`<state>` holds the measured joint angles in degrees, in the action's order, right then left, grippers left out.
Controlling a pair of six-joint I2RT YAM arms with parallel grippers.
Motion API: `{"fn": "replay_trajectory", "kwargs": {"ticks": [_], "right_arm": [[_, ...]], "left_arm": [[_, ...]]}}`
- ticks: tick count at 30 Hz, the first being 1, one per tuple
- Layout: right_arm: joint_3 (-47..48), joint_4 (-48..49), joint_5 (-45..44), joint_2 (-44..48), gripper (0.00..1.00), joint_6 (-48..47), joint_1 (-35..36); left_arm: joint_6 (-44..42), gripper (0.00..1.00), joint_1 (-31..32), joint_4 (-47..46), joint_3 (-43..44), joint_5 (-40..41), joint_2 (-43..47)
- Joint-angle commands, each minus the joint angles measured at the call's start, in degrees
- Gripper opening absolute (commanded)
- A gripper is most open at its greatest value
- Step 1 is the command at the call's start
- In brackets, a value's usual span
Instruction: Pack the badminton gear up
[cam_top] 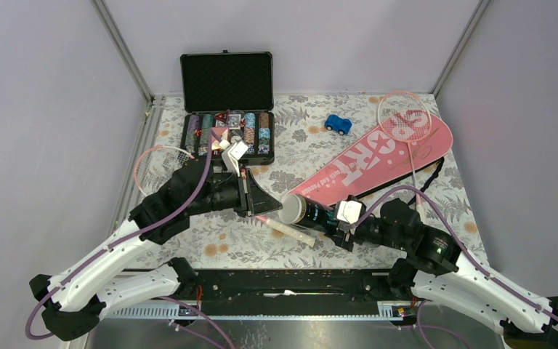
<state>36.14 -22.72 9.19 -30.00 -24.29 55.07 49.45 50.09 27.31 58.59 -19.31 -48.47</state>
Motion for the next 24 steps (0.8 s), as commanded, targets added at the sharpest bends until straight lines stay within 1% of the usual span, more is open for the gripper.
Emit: {"fn": "replay_trajectory", "kwargs": {"ticks": [1,12,20,24], "right_arm": [[0.55,3.32,1.42,0.09,0.44,-0.75,0.04],[0.93,3.25,2.96,-0.83,0.44,-0.58,0.04],[1.28,3.22,3.04,-1.09,0.44,-0.34,0.04],[1.51,3.70,3.37,-1.78,0.44,0.07,0.04]], "left_arm": [[0.03,0.00,0.61,-3.32,0.65,-0.22,-0.15],[-0.96,0.00,1.31,-2.73,0.73,0.74,-1.41],[-4.00,0.00,1.29,3.48,2.90,4.07,-2.87],[-4.45,0.00,1.25,3.80,3.35,3.59,-3.53]]}}
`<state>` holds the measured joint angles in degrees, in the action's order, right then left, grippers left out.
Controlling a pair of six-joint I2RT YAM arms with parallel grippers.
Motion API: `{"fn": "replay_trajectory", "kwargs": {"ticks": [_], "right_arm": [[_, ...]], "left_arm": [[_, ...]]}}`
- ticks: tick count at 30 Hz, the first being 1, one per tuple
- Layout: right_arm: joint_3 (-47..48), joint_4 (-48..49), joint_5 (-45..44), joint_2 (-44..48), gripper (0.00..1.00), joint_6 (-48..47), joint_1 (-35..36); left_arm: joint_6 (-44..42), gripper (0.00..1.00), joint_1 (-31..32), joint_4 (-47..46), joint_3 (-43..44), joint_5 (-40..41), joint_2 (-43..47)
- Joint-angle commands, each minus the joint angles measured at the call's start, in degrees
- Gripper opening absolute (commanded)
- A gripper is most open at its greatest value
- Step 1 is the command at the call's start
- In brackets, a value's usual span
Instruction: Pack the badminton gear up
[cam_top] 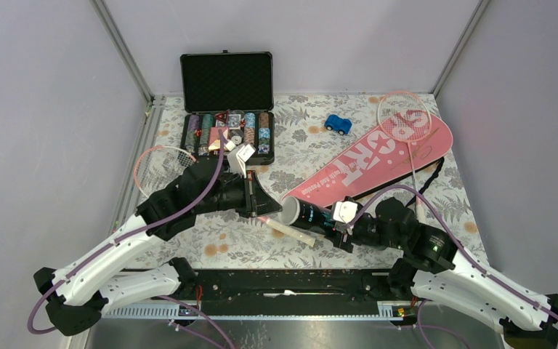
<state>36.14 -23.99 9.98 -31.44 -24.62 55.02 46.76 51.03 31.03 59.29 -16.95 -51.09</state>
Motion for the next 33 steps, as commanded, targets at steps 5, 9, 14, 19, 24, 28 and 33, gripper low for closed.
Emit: {"fn": "replay_trajectory", "kwargs": {"ticks": [5,9,14,19,24,28,33], "right_arm": [[2.09,4.97,2.42,-1.40,0.44,1.15,0.08],[2.41,5.36,2.66,-1.76,0.44,1.46,0.08],[2.78,5.65,3.27,-2.32,0.44,2.02,0.08],[3.01,5.87,3.41,-3.24,0.43,2.58,0.07],[3.44,5.94,3.33,-4.65,0.43,3.65,0.08],[3.96,5.40,3.96,-5.93,0.43,4.04,0.08],[4.17,6.05,4.29,-6.99,0.43,4.57,0.08]], "left_arm": [[-2.58,0.00,0.69,2.12,3.23,2.64,-1.48],[-3.63,0.00,1.04,4.87,4.41,4.93,-2.53],[-4.50,0.00,2.09,6.94,5.89,7.56,-4.24],[-5.76,0.00,3.27,10.79,8.45,10.99,-6.51],[-6.07,0.00,4.14,12.08,9.93,13.88,-7.82],[-6.41,0.06,4.65,12.92,10.96,14.79,-8.91],[-6.25,0.18,4.95,12.92,11.20,14.71,-9.28]]}}
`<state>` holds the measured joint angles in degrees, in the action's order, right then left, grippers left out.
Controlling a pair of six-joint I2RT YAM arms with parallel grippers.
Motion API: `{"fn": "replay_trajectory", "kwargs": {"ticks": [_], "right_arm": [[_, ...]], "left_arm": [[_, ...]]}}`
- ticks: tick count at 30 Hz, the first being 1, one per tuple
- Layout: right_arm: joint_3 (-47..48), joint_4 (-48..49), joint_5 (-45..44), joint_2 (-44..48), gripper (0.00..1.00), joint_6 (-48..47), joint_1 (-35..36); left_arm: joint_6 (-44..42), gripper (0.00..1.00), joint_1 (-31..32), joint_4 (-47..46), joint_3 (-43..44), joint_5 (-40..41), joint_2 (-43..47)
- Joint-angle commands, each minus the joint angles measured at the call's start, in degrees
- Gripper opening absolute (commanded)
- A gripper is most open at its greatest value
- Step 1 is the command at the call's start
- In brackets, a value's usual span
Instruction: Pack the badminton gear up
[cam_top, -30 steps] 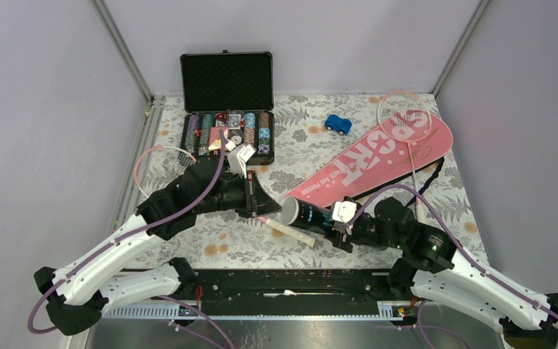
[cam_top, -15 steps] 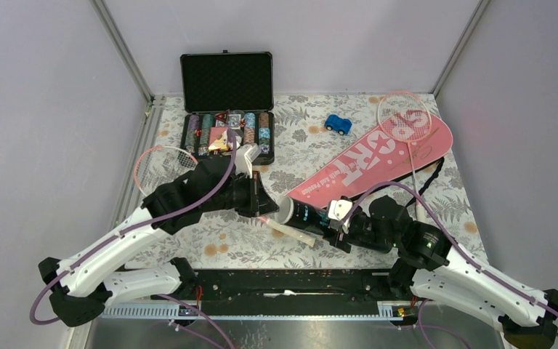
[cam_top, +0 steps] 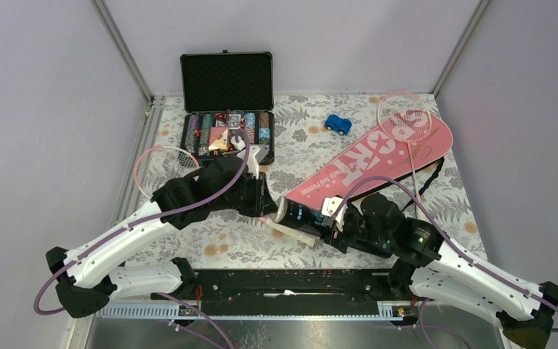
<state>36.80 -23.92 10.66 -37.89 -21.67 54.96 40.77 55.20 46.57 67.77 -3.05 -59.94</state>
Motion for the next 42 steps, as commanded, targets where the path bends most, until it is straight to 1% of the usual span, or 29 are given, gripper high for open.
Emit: {"fn": "replay_trajectory", "kwargs": {"ticks": [1,5,13,19,27,34,42], "right_arm": [[3.82,5.99,3.91,-1.01,0.43,1.63,0.15],[5.52,5.01,4.37,-3.20,0.43,1.57,0.15],[6.44,4.11,4.01,-5.46,0.44,1.54,0.15],[6.08,3.27,4.02,-5.32,0.44,1.37,0.15],[5.37,3.37,3.97,-4.83,0.44,1.38,0.15],[5.35,2.59,3.55,-4.83,0.44,0.80,0.13],[5.24,2.51,3.05,-4.91,0.44,0.82,0.14]], "left_arm": [[-0.26,0.22,0.86,-2.50,2.76,0.77,-0.52],[-0.21,0.26,1.06,-1.89,3.12,0.85,-0.71],[-0.39,0.27,1.14,0.93,4.79,2.41,-0.70],[0.64,0.27,1.14,1.96,6.58,2.79,0.72],[1.01,0.26,1.36,1.33,6.85,1.47,0.97],[2.04,0.26,1.40,-1.77,6.26,0.45,3.23],[2.62,0.25,1.41,-3.05,5.60,0.26,4.83]]}}
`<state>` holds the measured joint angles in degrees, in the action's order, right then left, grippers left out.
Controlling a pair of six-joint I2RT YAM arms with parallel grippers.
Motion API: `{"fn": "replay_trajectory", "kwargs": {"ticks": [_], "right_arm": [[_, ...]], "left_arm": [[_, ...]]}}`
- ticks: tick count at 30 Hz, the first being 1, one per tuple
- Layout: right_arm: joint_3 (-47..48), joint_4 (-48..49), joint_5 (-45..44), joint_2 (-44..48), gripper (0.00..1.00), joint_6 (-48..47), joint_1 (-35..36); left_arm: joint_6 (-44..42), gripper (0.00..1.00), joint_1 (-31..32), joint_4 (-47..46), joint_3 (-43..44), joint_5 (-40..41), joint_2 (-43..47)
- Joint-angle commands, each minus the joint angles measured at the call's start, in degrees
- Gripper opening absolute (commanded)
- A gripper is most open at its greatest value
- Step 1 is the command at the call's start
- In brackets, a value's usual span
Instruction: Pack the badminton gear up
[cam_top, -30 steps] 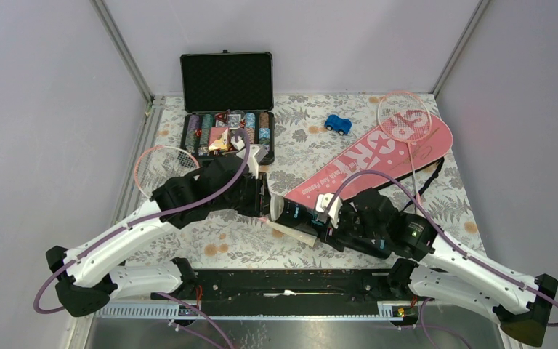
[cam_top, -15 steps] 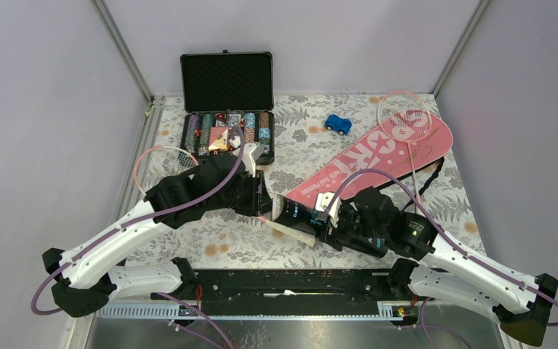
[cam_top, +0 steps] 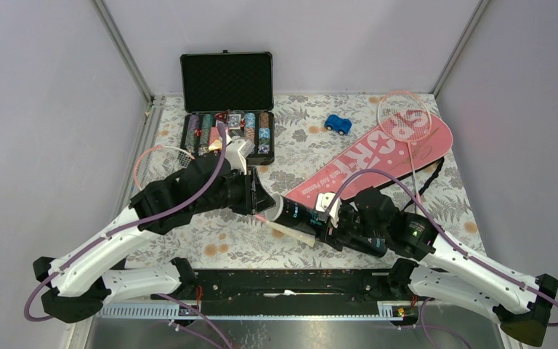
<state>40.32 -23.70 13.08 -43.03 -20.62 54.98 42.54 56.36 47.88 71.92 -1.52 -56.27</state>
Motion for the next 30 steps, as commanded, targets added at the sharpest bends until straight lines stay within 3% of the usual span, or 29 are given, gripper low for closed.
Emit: {"fn": "replay_trajectory", "kwargs": {"ticks": [1,30], "right_arm": [[1.72,2.42,0.62,0.22,0.44,-0.06,0.13],[-0.11,11.59,4.48,4.92,0.44,0.23,0.13]], "left_arm": [[0.94,0.24,0.24,-4.59,1.09,-1.59,1.22],[2.03,0.24,0.33,-9.20,-5.26,-4.77,2.32]]}}
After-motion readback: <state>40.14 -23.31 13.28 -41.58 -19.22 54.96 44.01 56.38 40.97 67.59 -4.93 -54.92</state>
